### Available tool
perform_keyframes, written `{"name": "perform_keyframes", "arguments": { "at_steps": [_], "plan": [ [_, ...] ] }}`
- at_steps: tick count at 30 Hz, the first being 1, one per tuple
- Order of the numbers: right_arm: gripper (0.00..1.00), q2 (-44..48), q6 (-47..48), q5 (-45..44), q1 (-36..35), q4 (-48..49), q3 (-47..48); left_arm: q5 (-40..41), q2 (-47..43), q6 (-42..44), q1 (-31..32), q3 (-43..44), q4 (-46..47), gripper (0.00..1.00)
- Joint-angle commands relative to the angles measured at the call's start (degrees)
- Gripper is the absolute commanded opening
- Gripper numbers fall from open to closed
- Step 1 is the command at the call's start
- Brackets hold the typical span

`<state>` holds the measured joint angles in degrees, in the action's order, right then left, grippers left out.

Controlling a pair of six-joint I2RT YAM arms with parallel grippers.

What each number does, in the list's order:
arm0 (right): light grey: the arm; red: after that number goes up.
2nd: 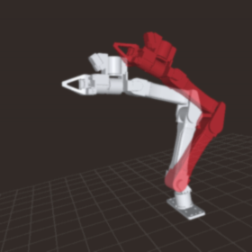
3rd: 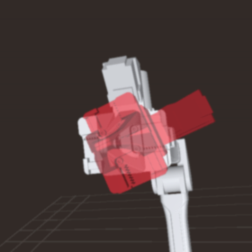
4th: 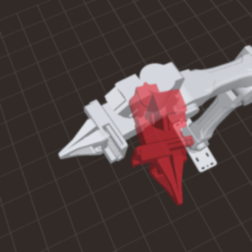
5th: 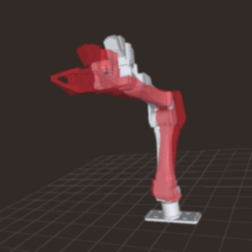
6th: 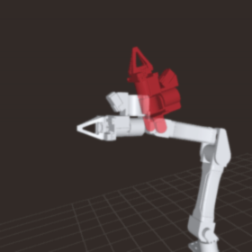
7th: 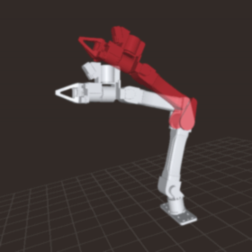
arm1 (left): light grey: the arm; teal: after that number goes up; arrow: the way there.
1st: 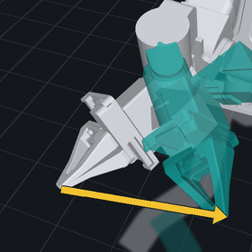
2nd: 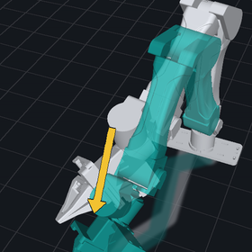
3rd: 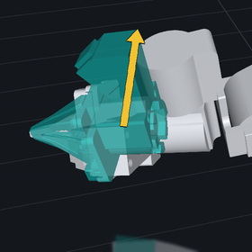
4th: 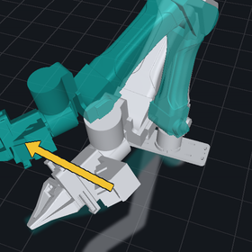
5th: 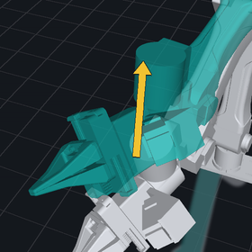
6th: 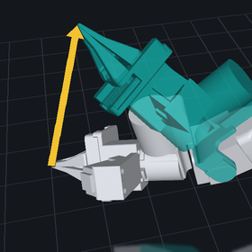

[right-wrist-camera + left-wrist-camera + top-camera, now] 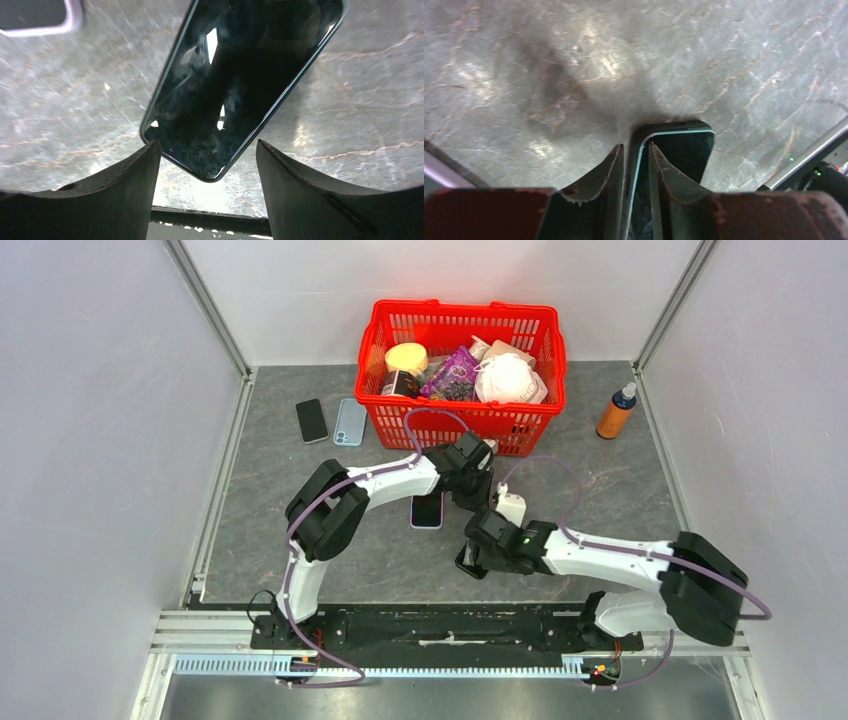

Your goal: Put the phone into the phone case

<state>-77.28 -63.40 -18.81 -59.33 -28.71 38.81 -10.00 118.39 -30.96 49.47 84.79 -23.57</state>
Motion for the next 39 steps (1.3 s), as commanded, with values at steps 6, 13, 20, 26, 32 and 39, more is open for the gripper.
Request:
{"name": "perform_keyframes", "arguments": {
  "at_steps": [6, 13, 20, 26, 32, 39],
  "plan": [
    [0.87, 14.6, 2.7, -1.6, 12.8, -2.2, -2.3, 7.4, -10.7, 3.7, 1.1, -0.6, -0.4, 0.58],
    [0.93, 18.6, 6.2, -1.3, 24.0, -8.5, 0.1, 7.2, -16.2, 2.4, 7.8, -7.7, 2.1, 0.6],
    [0.94, 17.9, 10.6, 4.7, 36.8, -8.6, 1.3, 3.8, -13.9, -1.0, 16.7, -10.0, 6.1, 0.5],
    [0.94, 15.4, 12.0, 7.3, 39.1, -5.3, 1.7, 3.0, -11.4, -2.6, 19.7, -12.6, 9.5, 0.46],
    [0.92, 8.8, 12.7, 10.9, 39.1, -0.6, 2.5, 5.8, -13.4, -3.2, 19.7, -20.2, 12.7, 0.45],
    [0.9, 2.5, 15.0, 12.8, 36.7, 4.2, 5.1, 9.7, -20.7, -5.1, 16.3, -32.8, 15.7, 0.44]
  ]
}}
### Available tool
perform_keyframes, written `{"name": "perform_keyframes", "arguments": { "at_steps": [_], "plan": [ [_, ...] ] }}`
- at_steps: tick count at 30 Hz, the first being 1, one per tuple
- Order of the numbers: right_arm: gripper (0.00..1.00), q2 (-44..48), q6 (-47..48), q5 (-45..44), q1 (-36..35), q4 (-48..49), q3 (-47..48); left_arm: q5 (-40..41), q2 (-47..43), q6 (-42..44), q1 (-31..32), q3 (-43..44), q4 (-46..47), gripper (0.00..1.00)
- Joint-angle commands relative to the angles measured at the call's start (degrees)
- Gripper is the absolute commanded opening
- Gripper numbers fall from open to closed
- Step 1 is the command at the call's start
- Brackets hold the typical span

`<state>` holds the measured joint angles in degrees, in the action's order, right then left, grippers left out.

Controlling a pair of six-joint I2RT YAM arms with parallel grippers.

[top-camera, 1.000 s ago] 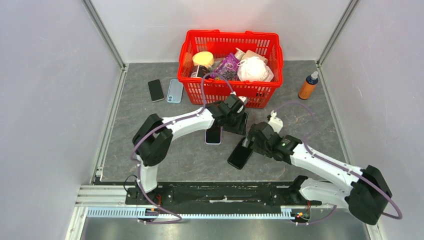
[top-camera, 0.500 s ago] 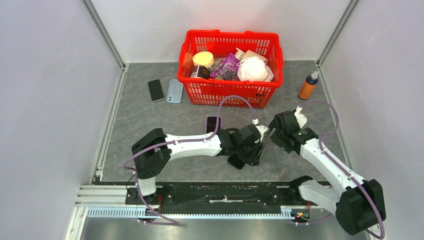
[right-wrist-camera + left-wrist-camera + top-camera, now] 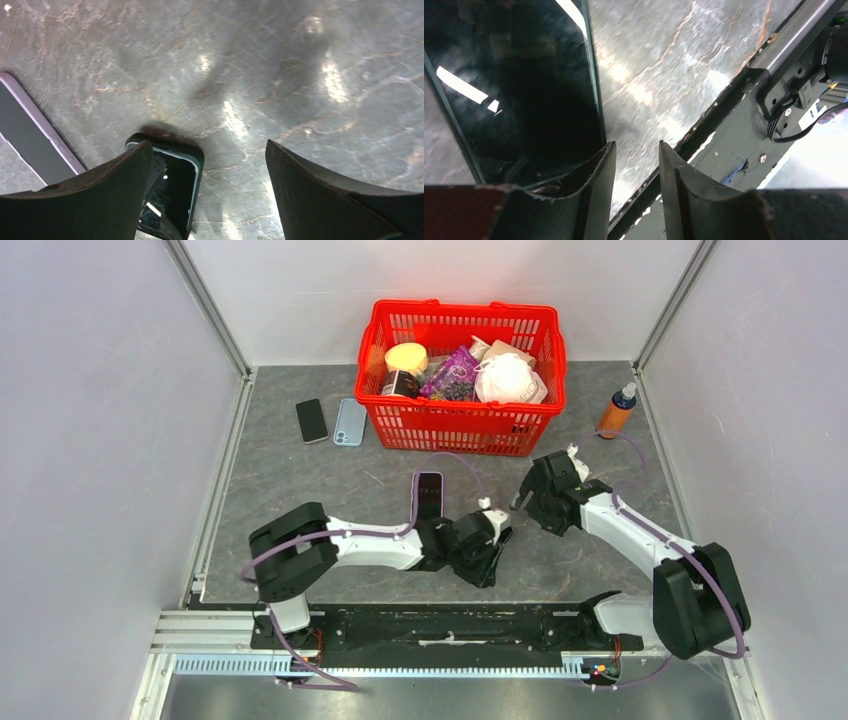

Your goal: Put the phone into the phone case

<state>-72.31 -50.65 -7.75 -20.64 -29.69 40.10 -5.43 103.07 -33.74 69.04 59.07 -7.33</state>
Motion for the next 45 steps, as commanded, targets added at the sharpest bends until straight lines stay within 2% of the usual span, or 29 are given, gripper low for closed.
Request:
{"name": "perform_keyframes", "arguments": {
  "at_steps": [1, 6, 11, 19, 23, 26, 29, 34, 39, 45],
  "plan": [
    [0.9, -3.7, 2.8, 1.6, -3.3, 5.8, 4.3, 6.8, -7.1, -2.8, -4.5, -9.0, -0.1, 0.43],
    [0.89, -10.2, 4.6, 0.2, -9.3, 7.6, 6.9, 6.8, -12.9, -2.7, -12.0, -14.9, -0.8, 0.43],
    [0.88, -12.3, 4.5, 0.4, -12.9, 10.5, 4.9, 4.6, -16.9, -2.3, -17.4, -17.7, -1.4, 0.43],
    [0.86, -9.5, 2.0, 1.4, -17.7, 14.4, -1.6, 0.6, -20.3, -6.3, -19.7, -19.9, -0.8, 0.43],
    [0.86, -5.1, -3.7, 1.6, -23.3, 14.7, -5.0, 0.3, -24.4, -9.9, -20.3, -22.8, -0.4, 0.44],
    [0.86, -2.1, -8.2, -0.2, -30.5, 15.0, -6.7, 0.0, -27.2, -11.5, -20.3, -24.9, -1.0, 0.44],
    [0.86, -2.0, -10.9, -2.5, -37.2, 13.5, -5.7, -0.6, -29.7, -12.5, -20.4, -26.2, -2.1, 0.46],
    [0.86, -0.9, -9.8, -8.2, -38.1, 6.0, -3.9, -1.0, -32.9, -13.4, -20.3, -27.0, -4.2, 0.48],
    [0.78, 0.6, -6.2, -9.2, -36.5, 2.2, -3.2, -0.2, -33.6, -12.2, -20.3, -27.2, -6.8, 0.49],
    [0.53, -1.4, -4.2, -7.7, -36.4, 1.8, -3.1, -1.6, -31.6, -11.8, -19.9, -27.6, -5.3, 0.49]
  ]
}}
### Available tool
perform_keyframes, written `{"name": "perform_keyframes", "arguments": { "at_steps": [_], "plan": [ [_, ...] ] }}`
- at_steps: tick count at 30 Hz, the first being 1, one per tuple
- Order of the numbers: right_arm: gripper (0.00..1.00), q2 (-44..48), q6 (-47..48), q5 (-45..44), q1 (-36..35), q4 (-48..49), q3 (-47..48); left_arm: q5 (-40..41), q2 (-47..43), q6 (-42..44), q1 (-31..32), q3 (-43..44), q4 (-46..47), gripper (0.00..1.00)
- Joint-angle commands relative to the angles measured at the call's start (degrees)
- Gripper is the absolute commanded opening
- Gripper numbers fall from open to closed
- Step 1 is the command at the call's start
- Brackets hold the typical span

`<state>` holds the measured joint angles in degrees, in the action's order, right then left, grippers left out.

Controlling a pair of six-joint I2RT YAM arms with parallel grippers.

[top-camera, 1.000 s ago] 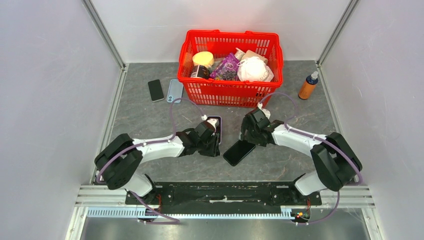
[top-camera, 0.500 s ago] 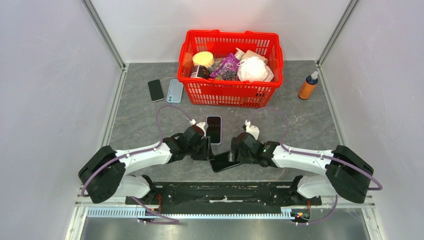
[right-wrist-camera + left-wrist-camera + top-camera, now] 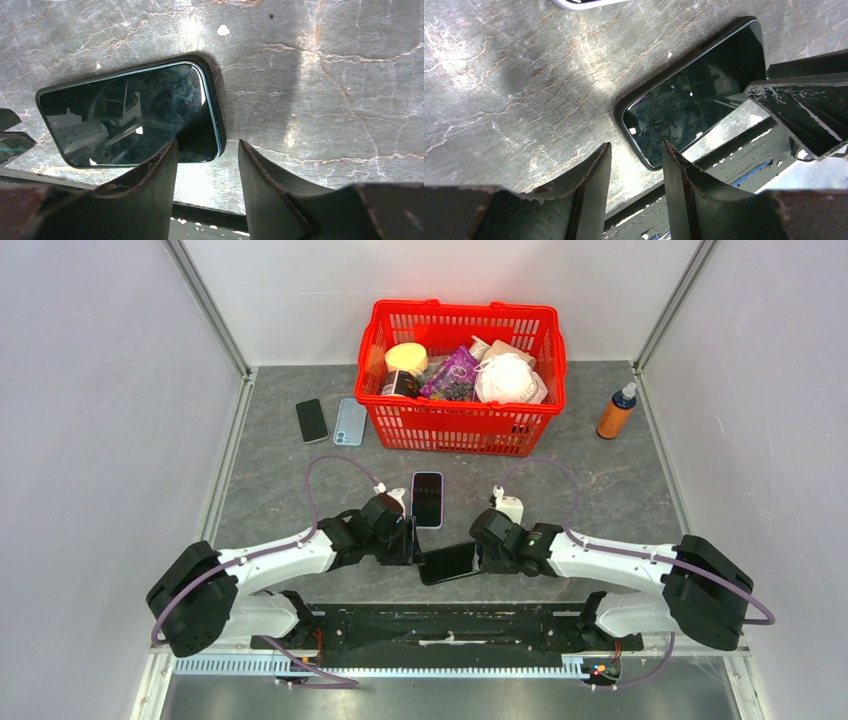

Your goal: Put the phone into the phone case

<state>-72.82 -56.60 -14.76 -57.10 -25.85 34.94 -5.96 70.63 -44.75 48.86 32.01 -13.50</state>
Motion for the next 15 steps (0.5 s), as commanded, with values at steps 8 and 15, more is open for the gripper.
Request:
{"name": "perform_keyframes", "arguments": {
  "at_steps": [8, 15],
  "plan": [
    [0.26, -6.2, 3.2, 1.7, 0.1, -2.0, 3.6, -2.2, 4.7, 0.1, 1.1, 0.6, 2.5, 0.46],
    [0.11, -9.1, 3.0, 6.1, -0.4, -1.2, 3.2, -2.2, 6.8, 0.9, 1.1, 1.7, 2.7, 0.44]
  ]
}}
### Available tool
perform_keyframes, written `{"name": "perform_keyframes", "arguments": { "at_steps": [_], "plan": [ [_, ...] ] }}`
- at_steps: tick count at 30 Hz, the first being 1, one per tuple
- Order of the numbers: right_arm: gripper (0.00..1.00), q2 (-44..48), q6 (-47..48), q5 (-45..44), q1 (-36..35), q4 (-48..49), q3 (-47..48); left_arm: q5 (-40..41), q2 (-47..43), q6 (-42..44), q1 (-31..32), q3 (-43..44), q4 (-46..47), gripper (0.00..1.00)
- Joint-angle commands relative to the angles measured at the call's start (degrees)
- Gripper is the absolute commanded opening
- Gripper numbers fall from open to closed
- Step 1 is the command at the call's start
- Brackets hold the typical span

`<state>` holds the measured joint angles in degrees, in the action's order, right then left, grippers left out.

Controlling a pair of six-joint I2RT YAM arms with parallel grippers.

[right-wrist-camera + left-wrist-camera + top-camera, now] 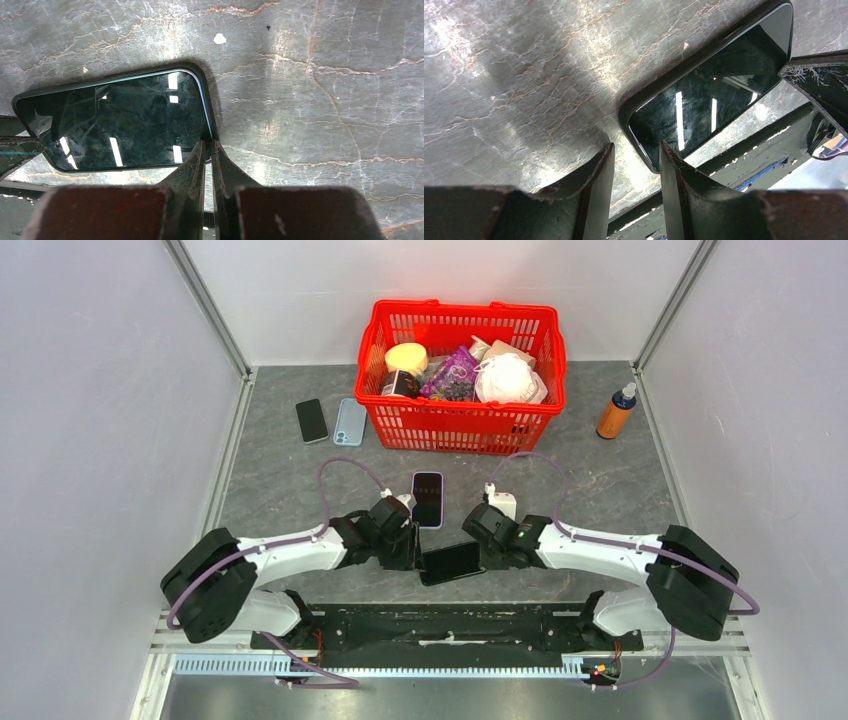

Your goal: Put the phone into the phone case

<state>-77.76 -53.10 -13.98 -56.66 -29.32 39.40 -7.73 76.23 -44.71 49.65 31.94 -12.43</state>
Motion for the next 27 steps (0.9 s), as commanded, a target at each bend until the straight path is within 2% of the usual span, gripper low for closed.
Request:
{"name": "perform_keyframes", "arguments": {
  "at_steps": [1, 6, 9, 12, 15, 18, 21, 27],
  "plan": [
    [0.11, -5.0, -0.5, 5.6, -1.1, 2.5, -1.2, -0.5, 1.4, 0.9, 0.4, 1.9, 1.7, 0.44],
    [0.14, -10.0, -1.7, 5.3, -2.3, 2.0, 0.1, -0.2, 2.3, 1.3, 0.4, 2.6, 1.8, 0.43],
    [0.27, -8.4, -2.6, 2.2, -2.2, -0.8, 1.1, 0.2, 2.1, 1.7, 0.4, 2.8, 1.3, 0.43],
    [0.4, -2.0, -2.9, -1.3, -1.1, -4.3, 2.4, 0.9, 1.6, 2.1, 0.4, 2.9, 0.5, 0.43],
    [0.51, 4.4, -2.0, -3.2, 0.9, -6.3, 3.5, 1.5, 1.4, 2.5, 0.4, 2.7, 0.1, 0.43],
    [0.6, 6.3, 0.0, -3.3, 2.9, -6.2, 4.2, 1.7, 1.6, 2.6, 0.4, 2.7, 0.2, 0.43],
    [0.62, 4.2, 2.9, -0.7, 4.6, -3.0, 4.4, 1.6, 2.0, 2.6, 0.4, 2.8, 0.4, 0.43],
    [0.61, -1.7, 5.7, 3.6, 5.8, 2.6, 5.0, 1.4, 2.7, 2.5, 0.4, 3.3, 0.9, 0.43]
  ]
}}
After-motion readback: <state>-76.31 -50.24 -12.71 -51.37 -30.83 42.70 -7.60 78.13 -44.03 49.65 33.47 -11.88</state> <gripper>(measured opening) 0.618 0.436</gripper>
